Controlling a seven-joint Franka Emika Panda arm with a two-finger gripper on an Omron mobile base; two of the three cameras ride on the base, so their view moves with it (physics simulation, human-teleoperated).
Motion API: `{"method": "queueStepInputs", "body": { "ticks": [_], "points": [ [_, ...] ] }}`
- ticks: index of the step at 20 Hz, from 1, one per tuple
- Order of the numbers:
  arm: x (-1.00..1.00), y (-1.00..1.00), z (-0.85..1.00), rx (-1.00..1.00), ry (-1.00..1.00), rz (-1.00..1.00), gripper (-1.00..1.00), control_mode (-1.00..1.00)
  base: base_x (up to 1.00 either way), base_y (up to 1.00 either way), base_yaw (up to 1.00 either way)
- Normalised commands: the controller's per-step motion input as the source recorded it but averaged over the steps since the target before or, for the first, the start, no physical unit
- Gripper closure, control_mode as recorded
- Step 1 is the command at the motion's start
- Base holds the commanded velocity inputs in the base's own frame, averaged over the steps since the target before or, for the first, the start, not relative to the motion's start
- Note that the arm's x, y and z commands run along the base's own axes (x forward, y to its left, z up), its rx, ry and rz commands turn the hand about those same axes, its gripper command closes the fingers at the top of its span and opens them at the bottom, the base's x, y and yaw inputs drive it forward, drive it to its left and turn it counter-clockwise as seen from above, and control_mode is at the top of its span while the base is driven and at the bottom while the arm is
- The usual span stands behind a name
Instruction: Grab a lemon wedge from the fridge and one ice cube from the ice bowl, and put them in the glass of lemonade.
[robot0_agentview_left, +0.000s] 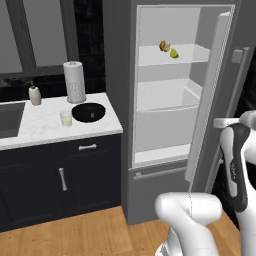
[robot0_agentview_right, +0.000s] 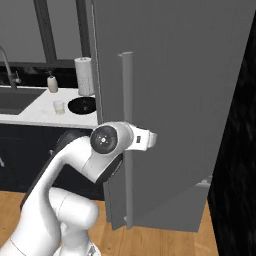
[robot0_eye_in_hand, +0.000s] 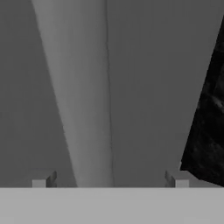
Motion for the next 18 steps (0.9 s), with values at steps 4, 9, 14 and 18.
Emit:
{"method": "queueStepInputs", "body": {
  "ticks": [4,9,14,18],
  "points": [
    [-0.68,0.09,1.0,-0.22,0.1,-0.06,-1.0,-1.0,0.0,0.0,0.0],
    [-0.92,0.0,0.99,-0.19,0.07,-0.08,-1.0,-1.0,0.0,0.0,0.0],
    [-0.41,0.3,0.67,-0.29,0.19,-0.01,-1.0,-1.0,0.0,0.0,0.0],
    [0.13,0.98,0.05,-0.37,0.15,0.0,-1.0,-1.0,0.0,0.0,0.0]
  ]
}}
